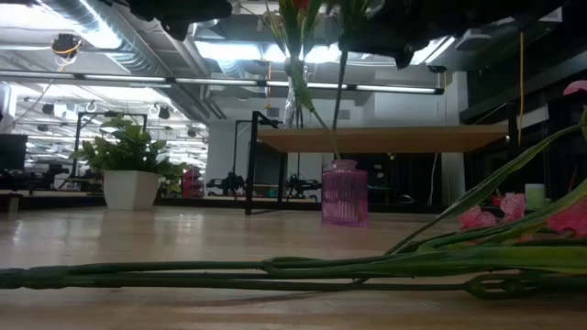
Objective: Pick and place flowers into a vace then onto a shelf
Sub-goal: Put the orange flowers into the purple vase
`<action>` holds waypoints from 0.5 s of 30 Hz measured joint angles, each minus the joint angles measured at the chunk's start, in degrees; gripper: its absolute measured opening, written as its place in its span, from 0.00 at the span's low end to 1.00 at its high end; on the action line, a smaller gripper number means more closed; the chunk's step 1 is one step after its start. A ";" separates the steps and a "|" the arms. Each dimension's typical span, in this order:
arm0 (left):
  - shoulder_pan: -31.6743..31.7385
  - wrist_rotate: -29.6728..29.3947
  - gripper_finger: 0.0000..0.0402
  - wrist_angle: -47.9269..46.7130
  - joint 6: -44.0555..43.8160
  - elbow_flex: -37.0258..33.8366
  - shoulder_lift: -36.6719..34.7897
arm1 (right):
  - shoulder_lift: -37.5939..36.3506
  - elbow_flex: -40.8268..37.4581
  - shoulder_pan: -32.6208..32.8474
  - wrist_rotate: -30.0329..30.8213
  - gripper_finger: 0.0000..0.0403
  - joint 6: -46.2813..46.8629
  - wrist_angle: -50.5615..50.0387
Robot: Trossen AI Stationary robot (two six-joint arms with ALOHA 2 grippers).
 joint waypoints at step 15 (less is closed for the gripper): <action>0.00 0.10 0.01 -0.17 0.08 0.00 0.13 | 0.00 -6.79 -2.67 4.41 0.03 3.21 7.01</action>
